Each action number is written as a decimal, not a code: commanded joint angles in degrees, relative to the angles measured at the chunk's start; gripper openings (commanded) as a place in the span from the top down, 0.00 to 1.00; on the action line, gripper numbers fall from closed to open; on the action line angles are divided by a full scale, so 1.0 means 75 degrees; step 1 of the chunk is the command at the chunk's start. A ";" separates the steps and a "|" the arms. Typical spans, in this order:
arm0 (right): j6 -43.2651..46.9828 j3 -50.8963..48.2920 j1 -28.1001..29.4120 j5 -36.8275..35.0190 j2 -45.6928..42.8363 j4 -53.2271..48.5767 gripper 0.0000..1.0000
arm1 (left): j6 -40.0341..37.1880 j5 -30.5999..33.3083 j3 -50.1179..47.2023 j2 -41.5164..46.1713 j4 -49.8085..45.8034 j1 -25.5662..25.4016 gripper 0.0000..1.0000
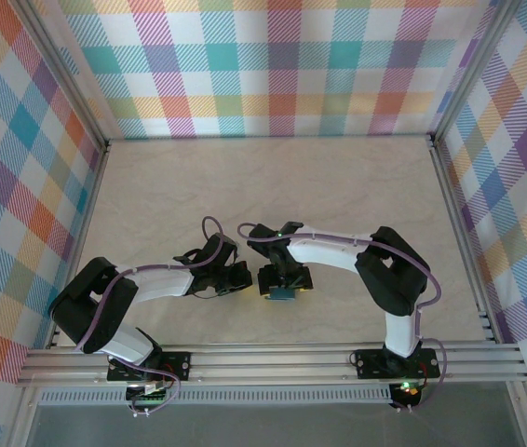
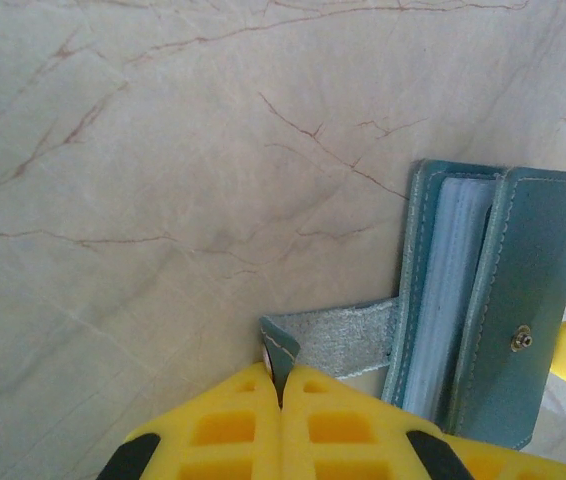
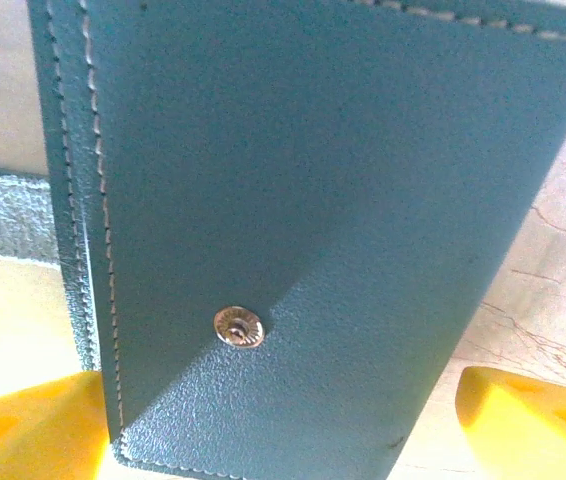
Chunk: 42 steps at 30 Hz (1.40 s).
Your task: Take the credit cards out of the card holder
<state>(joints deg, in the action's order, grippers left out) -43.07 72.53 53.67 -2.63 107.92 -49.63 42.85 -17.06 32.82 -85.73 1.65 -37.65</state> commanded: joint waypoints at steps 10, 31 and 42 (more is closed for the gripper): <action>-0.0082 -0.0026 0.0028 -0.0517 -0.0805 -0.0764 0.12 | -0.0027 0.0423 -0.0167 0.0039 -0.0824 0.0174 0.97; 0.0299 -0.0497 -0.0527 -0.0379 -0.1599 -0.0411 0.42 | -0.0111 0.0564 -0.0139 0.0193 -0.1051 0.0203 0.97; 0.0734 -0.0583 -0.0861 0.0113 -0.1548 0.0252 0.73 | -0.0119 0.0532 -0.0087 0.0151 -0.1084 0.0204 0.97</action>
<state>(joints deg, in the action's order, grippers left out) -39.13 68.86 47.68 -3.86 97.34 -49.65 42.61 -15.53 32.82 -84.51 -0.93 -36.97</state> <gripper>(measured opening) 0.285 0.049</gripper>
